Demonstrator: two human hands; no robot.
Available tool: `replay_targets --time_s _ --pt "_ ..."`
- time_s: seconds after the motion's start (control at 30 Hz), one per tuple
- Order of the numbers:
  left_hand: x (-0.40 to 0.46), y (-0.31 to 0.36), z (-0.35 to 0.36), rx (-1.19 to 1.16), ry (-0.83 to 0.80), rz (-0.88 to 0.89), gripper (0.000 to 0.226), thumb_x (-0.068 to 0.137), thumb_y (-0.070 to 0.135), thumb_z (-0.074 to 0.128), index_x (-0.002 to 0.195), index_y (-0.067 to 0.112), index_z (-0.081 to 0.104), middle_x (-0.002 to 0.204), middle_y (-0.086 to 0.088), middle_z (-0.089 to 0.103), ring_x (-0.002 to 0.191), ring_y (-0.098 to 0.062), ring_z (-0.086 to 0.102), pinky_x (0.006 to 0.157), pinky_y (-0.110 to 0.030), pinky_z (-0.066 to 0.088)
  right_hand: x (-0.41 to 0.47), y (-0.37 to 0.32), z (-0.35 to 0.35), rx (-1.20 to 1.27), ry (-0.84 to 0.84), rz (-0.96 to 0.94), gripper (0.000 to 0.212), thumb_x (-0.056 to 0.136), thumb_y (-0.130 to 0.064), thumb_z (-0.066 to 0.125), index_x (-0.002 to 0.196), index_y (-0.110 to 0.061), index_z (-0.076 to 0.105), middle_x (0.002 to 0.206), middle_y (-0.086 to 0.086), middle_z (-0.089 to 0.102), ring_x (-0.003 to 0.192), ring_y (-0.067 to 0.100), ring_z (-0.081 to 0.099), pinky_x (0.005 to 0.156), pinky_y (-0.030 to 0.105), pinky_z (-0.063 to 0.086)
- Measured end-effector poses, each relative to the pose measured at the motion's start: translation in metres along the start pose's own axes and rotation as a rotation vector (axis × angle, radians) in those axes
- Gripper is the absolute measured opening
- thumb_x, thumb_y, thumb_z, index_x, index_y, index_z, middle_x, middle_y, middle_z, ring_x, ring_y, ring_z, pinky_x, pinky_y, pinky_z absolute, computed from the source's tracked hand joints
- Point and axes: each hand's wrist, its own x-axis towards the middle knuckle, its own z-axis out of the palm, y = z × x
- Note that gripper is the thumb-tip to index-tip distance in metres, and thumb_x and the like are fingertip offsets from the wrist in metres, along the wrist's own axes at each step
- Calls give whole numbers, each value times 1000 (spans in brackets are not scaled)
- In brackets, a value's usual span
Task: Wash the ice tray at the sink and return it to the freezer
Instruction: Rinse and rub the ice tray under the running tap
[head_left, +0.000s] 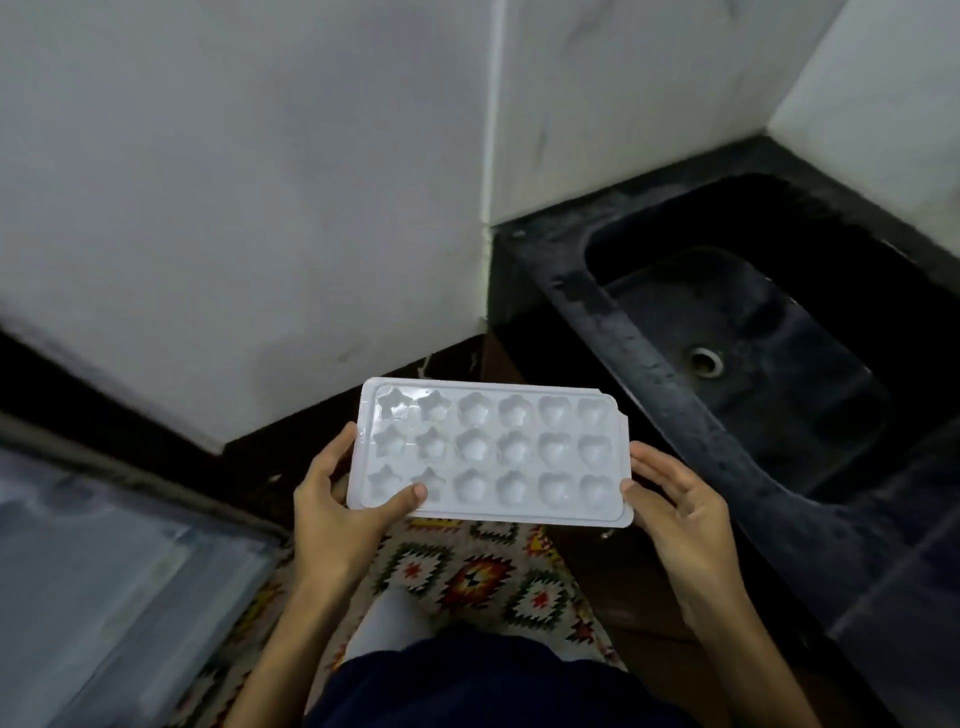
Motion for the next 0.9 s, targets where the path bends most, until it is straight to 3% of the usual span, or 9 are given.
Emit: replay_targets --time_s 0.13,0.23,0.37,0.47,0.57,0.7,0.77,0.83,0.9 --pt "29 26 40 16 -140 25 87 59 -1 84 136 13 46 109 10 59 89 0 59 55 -5 47 16 -11 -23 64 140 26 31 82 2 65 103 -20 67 106 -6 70 101 10 66 88 33 55" --pt "55 44 71 65 -244 62 84 58 3 86 133 12 50 118 5 62 91 0 62 61 -4 48 27 -16 -39 129 247 54 30 82 1 65 99 -24 68 104 -6 71 97 8 67 84 27 56" --pt "96 68 118 98 -394 87 83 57 3 86 132 14 51 104 18 61 84 11 64 59 -7 50 49 -24 -55 188 369 72 28 83 -1 64 104 -20 67 98 -7 73 89 3 68 71 15 56" --pt "129 85 157 120 -508 97 86 55 7 88 132 18 50 100 21 61 83 6 66 59 -10 52 69 -34 -65 223 455 87 29 84 -1 63 108 -18 67 98 -7 73 93 6 68 76 18 57" --pt "164 105 203 141 -626 125 85 56 2 86 131 17 51 99 22 60 80 13 64 57 -7 50 89 -42 -74 275 557 89 33 79 -9 69 110 -21 66 104 -5 72 100 11 67 81 25 57" --pt "208 130 261 147 -770 175 87 54 3 87 133 17 50 105 19 61 85 15 62 60 -6 49 119 -58 -80 425 650 77 56 58 -36 80 110 -20 66 108 -1 72 97 12 69 68 19 56" --pt "225 141 288 139 -826 163 84 55 7 87 131 19 52 106 15 64 86 10 64 61 -8 51 133 -68 -84 469 682 60 77 42 -47 89 110 -19 66 108 0 72 97 13 69 66 19 56" --pt "237 150 313 91 -877 88 65 61 15 83 121 23 60 101 7 71 86 -3 70 62 -17 55 145 -75 -91 484 724 54 95 26 -56 90 111 -20 67 109 1 72 100 15 68 69 21 56" --pt "245 157 336 43 -890 24 38 72 25 75 108 32 66 99 8 73 88 -13 71 65 -25 56 156 -82 -98 511 748 48 98 25 -56 90 112 -19 67 110 2 71 101 17 68 69 22 57"
